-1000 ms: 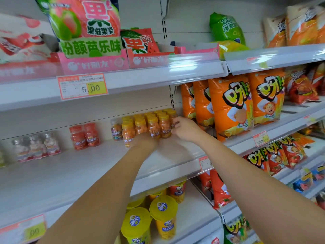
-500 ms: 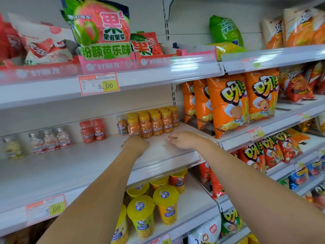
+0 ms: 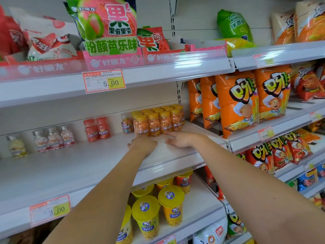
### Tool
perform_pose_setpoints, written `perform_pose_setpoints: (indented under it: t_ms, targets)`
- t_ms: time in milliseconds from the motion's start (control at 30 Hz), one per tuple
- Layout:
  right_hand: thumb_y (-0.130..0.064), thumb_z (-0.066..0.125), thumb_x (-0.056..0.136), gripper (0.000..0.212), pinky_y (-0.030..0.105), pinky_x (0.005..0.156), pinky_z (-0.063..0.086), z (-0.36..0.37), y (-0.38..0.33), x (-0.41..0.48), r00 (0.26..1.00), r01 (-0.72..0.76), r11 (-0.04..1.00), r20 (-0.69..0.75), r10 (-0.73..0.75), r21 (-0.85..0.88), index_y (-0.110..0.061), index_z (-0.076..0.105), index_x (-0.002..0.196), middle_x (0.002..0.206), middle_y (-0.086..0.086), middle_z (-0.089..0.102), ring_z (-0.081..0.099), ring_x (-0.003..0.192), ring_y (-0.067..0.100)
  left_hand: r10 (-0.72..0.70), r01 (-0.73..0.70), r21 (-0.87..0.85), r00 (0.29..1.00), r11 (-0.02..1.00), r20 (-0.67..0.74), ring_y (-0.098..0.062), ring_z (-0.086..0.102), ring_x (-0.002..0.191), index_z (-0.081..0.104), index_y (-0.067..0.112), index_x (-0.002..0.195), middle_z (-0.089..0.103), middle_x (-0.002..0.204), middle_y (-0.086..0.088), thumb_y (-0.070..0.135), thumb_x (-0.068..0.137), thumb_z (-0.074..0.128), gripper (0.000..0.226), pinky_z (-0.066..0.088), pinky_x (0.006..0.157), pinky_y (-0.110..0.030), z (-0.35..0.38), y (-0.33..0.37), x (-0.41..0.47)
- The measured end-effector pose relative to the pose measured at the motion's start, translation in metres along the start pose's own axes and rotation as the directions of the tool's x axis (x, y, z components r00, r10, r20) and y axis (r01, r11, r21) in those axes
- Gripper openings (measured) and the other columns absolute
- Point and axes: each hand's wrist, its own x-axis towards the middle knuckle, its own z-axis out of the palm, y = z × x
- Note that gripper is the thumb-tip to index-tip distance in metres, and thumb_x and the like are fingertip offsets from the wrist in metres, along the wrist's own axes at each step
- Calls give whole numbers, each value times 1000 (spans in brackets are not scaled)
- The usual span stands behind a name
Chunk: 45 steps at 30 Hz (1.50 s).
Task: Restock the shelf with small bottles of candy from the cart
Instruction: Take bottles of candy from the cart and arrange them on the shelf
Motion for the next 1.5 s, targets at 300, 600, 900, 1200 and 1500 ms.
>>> perform_pose_setpoints:
  t_ms: [300,600,900,1200,1500]
  targets:
    - [-36,31,103,50,36,115,19,1,-1,5,997,55,996,-60,-51,67,-30,21,151,160,3,11,19,144,26,-2,2,3,999,1000,-36,-30,50,110,48,5,121,56,118,-12,35,85,51,47,35,95,-39,4,-1,5]
    - [-21,54,94,5,28,78,41,-8,0,-4,960,-13,941,-260,106,338,-16,53,95,94,2,53,53,100,21,4,-4,2,999,1000,-39,-29,50,111,47,5,123,55,119,-12,33,85,51,47,37,97,-39,3,-1,5]
    - [-30,55,94,50,32,98,36,-5,4,5,982,-81,944,-137,131,320,-15,39,138,139,8,44,45,123,23,1,-1,12,1000,1000,-27,-31,48,114,40,4,132,54,122,-12,33,85,50,55,35,97,-40,4,0,4]
    - [-30,54,94,48,31,96,36,-4,5,1,985,-76,948,-126,120,310,-17,41,138,139,6,45,45,125,23,27,-28,-59,1000,998,-9,-29,55,101,53,6,109,59,110,-13,30,83,54,35,46,89,-35,-2,-3,0]
    - [-23,59,91,19,31,76,44,-17,-15,-71,819,194,919,-573,41,344,-5,65,89,93,5,65,60,89,19,376,-435,-72,840,897,-390,-27,61,91,62,5,104,64,99,-10,26,95,50,26,45,73,-31,-30,-9,-114]
